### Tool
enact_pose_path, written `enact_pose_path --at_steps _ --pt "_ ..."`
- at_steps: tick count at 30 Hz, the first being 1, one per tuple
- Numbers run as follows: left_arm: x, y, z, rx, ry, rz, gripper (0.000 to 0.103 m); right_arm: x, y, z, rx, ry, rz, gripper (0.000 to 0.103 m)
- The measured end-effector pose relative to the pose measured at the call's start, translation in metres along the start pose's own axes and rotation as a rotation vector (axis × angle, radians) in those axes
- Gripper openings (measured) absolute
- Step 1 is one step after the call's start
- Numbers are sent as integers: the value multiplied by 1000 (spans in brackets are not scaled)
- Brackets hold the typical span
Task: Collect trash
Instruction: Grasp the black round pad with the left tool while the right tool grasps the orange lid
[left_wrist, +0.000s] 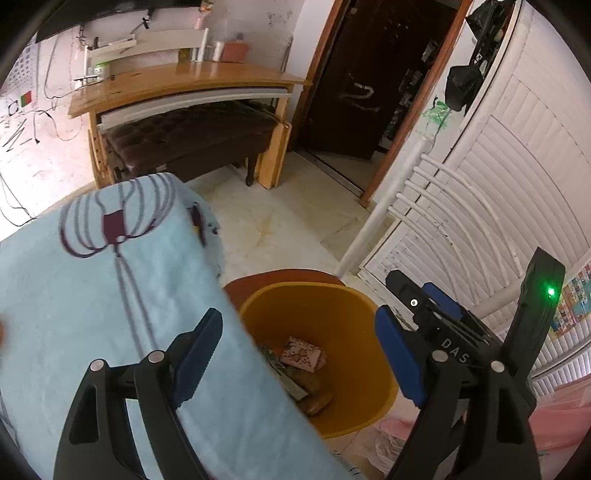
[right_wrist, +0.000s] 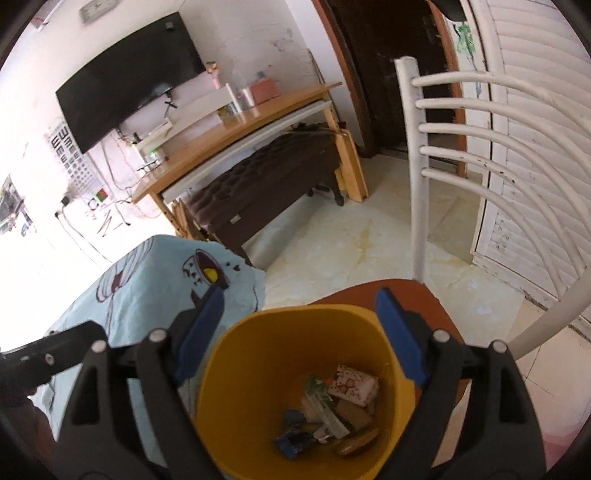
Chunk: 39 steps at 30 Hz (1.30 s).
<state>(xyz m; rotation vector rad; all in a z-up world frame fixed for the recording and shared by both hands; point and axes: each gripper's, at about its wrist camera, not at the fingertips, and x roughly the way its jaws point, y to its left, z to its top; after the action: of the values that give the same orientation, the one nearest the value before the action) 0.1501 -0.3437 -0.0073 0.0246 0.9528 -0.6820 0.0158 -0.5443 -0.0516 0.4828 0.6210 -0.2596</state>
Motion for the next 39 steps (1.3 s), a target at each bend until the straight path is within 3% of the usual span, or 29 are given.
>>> enact_pose_path --at_steps 6,14,24,28,31,39 --pt "-23 33 -3 -11 -23 68 80 -1 20 -5 -52 3 10 81" --pt "-73 112 -3 -73 -65 195 83 -16 60 -15 -90 -21 119 81" --pt "-130 234 -10 -227 -127 349 86 -39 151 -35 -284 -5 197 81" --pt "-140 264 -14 -261 -124 387 86 -38 188 -37 -349 16 240 81" --pt "-148 283 -21 -275 -127 415 86 -35 223 -48 -414 47 281 87" --pt "-155 333 -28 -324 -109 451 86 -25 300 -70 -573 92 303 87"
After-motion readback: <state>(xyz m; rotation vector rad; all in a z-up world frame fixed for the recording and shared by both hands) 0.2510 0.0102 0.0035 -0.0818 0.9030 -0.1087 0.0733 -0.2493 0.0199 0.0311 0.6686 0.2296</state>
